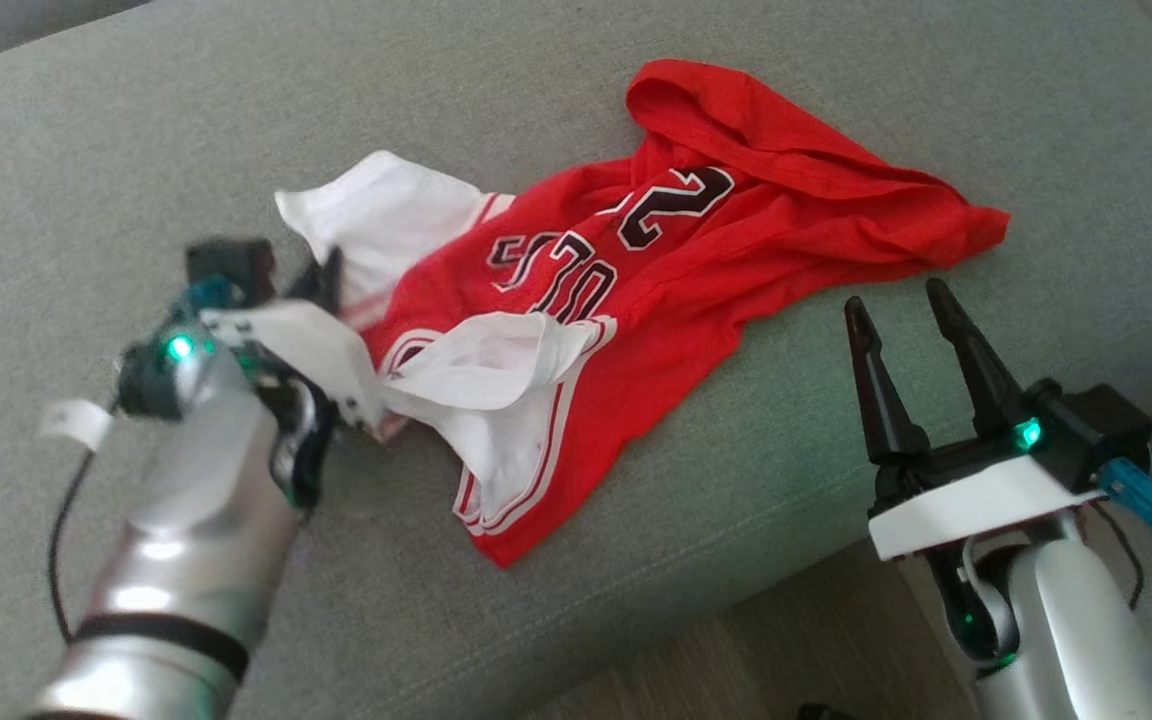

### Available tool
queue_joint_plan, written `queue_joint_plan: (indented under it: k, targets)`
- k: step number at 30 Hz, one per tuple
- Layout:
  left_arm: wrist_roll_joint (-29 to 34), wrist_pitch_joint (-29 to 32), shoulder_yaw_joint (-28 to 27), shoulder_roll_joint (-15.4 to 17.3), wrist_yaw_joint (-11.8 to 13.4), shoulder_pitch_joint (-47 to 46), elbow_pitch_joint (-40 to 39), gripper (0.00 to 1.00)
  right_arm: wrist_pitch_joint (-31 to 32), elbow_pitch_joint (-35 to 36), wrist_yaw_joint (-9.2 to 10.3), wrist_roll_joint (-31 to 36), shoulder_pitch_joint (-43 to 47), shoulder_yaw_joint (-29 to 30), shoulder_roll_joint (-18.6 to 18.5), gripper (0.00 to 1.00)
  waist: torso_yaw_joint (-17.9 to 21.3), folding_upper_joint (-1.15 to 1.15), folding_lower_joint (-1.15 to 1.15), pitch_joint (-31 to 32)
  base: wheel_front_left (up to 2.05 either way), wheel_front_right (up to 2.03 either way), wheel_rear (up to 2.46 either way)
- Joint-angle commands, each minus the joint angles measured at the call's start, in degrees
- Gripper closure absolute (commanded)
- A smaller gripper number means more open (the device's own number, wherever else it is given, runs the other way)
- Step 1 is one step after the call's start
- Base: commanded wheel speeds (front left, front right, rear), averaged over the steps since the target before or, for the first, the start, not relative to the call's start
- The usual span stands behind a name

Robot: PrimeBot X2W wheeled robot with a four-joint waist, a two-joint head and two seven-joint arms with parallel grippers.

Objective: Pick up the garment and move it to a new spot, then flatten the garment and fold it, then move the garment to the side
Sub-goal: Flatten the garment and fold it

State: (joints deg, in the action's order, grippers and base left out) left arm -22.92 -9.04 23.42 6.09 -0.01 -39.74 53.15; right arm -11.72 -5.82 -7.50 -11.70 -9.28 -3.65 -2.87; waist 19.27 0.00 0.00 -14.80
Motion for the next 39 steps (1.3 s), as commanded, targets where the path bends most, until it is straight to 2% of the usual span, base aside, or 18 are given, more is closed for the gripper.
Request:
queue_joint_plan:
  k: [1, 6, 7, 11, 16, 17, 18, 20, 24, 29, 31, 33, 39]
  targets:
    - [0.3, -1.14, -1.92, 2.66, 0.1, -4.91, -1.68, 1.0, -0.97, 1.35, 0.01, -0.33, -1.9, -1.42, -0.01, 0.0, 0.09, 0.0, 0.0, 0.21, 0.0, 0.0, 0.0]
    - [1.87, -2.1, -2.18, 6.62, 0.02, -12.88, -2.48, 1.0, -1.64, 0.74, 0.01, -0.78, -3.07, -2.84, -0.01, 0.0, 0.77, 0.0, 0.0, 0.06, 0.0, 0.0, 0.0]
    - [1.87, -2.1, -2.18, 6.62, 0.02, -12.88, -2.48, 1.0, -1.64, 0.74, 0.01, -0.78, -3.07, -2.84, -0.01, 0.0, 0.77, 0.0, 0.0, 0.06, 0.0, 0.0, 0.0]
    - [4.21, -2.2, -1.8, 10.62, 0.14, -21.14, -2.55, 1.0, -2.12, 0.06, 0.01, -1.28, -4.33, -4.73, -0.01, 0.0, 2.11, 0.0, 0.0, -0.54, 0.0, 0.0, 0.0]
    - [5.85, 0.44, -0.81, 13.64, -0.76, -27.83, 1.39, 1.0, -2.69, -1.02, 0.01, -2.27, -5.67, -6.43, -0.01, 0.0, 3.59, 0.0, 0.0, -1.34, 0.0, 0.0, 0.0]
    - [6.27, 1.64, -0.19, 13.8, -0.95, -28.14, 2.91, 0.75, -2.79, -1.33, 0.01, -2.54, -5.85, -6.59, -0.01, 0.0, 3.74, 0.0, 0.0, -1.43, 0.0, 0.0, 0.0]
    - [6.64, 2.75, 0.48, 13.8, -1.37, -28.25, 4.35, 0.0, -2.88, -1.64, 0.01, -2.77, -6.03, -6.76, -0.01, 0.0, 3.86, 0.0, 0.0, -1.52, 0.0, 0.0, 0.0]
    - [7.12, 2.73, 1.32, 13.7, -1.69, -28.16, 6.06, 0.0, -3.02, -2.29, 0.01, -3.1, -6.36, -7.1, -0.01, 0.0, 3.9, 0.0, 0.0, -1.64, 0.0, 0.0, 0.0]
    - [6.23, -1.4, 0.56, 12.86, -0.45, -27.59, 7.14, 0.0, -3.18, -3.15, 0.01, -3.33, -7.12, -7.3, -0.01, 0.0, 2.92, 0.0, 0.0, -1.55, 0.0, 0.0, 0.0]
    - [3.63, -5.45, -1.88, 10.99, 0.49, -24.1, 4.04, 0.0, -3.25, -3.24, 0.01, -2.41, -7.12, -6.06, -0.01, 0.0, -0.15, 0.0, 0.0, 0.51, 0.0, 0.0, 0.0]
    - [2.06, -5.84, -3.49, 9.68, 0.8, -20.83, 0.65, 0.0, -3.26, -2.87, 0.01, -2.05, -6.72, -5.13, -0.01, 0.0, -1.83, 0.0, 0.0, 1.66, 0.0, 0.0, 0.0]
    - [1.29, -5.91, -5.33, 8.39, 1.53, -16.01, -5.99, 0.0, -3.26, -2.49, 0.01, -1.21, -5.94, -4.06, -0.01, 0.0, -3.88, 0.0, 0.0, 2.93, 0.0, 0.0, 0.0]
    - [1.71, -5.94, -9.0, 2.98, 3.14, 5.29, -25.63, 0.0, -3.26, -1.08, 0.01, 1.69, -2.16, -1.21, -0.01, 0.0, -9.96, 0.0, 0.0, 7.16, 0.0, 0.0, 0.0]
